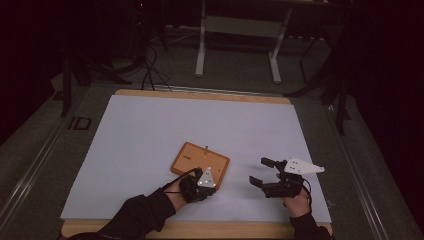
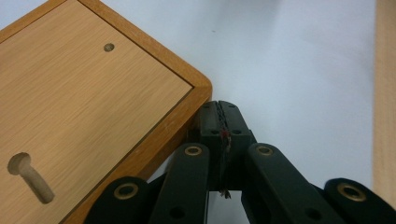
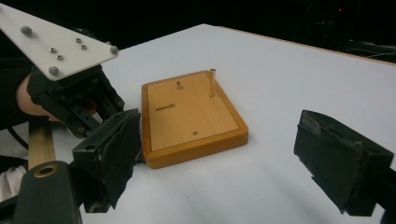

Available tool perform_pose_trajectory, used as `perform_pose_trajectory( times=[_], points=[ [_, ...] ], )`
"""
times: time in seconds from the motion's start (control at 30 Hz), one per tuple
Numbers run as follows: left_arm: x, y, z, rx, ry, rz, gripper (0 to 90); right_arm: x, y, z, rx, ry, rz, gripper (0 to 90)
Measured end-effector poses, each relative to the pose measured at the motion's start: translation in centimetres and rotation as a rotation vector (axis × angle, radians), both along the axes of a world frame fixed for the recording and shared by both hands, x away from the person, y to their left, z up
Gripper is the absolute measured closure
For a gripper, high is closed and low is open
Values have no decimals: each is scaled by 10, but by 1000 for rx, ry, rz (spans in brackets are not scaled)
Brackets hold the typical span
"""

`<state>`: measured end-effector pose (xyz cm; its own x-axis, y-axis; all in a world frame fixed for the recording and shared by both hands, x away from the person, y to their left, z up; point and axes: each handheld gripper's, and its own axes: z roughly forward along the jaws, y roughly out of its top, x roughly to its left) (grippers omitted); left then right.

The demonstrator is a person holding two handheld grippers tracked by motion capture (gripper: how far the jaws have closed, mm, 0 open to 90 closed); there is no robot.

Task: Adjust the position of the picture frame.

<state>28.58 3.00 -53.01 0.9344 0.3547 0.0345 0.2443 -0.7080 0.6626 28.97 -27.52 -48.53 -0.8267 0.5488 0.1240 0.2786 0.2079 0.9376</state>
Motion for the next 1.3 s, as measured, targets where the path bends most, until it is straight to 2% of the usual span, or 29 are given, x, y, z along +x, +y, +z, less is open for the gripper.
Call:
perform_pose_trajectory(
  times=[0.17, 0.27, 0.57, 0.87, 1.0, 1.13, 1.3],
  points=[
    [8, 1, -1, -18, 9, 32, 900, 0, 1, -1, -5, 2, 0, 144],
    [11, -1, -1, -11, -4, 35, 900, 0, 2, -1, -9, -1, -4, 144],
    [18, -4, -2, -17, -8, 46, 900, 0, 2, -2, -17, 0, -2, 144],
    [28, -10, -2, -21, -15, 66, 900, 0, 5, -4, -25, 6, 25, 147],
    [31, -12, -4, -46, -2, 82, 900, 0, 5, -4, -32, -1, 20, 146],
    [33, -13, -5, -55, -9, 89, 900, 0, 4, -4, -31, -2, 15, 147],
    [39, -15, -4, -41, -13, 97, 900, 0, 4, -3, -39, -7, 10, 151]
  ],
)
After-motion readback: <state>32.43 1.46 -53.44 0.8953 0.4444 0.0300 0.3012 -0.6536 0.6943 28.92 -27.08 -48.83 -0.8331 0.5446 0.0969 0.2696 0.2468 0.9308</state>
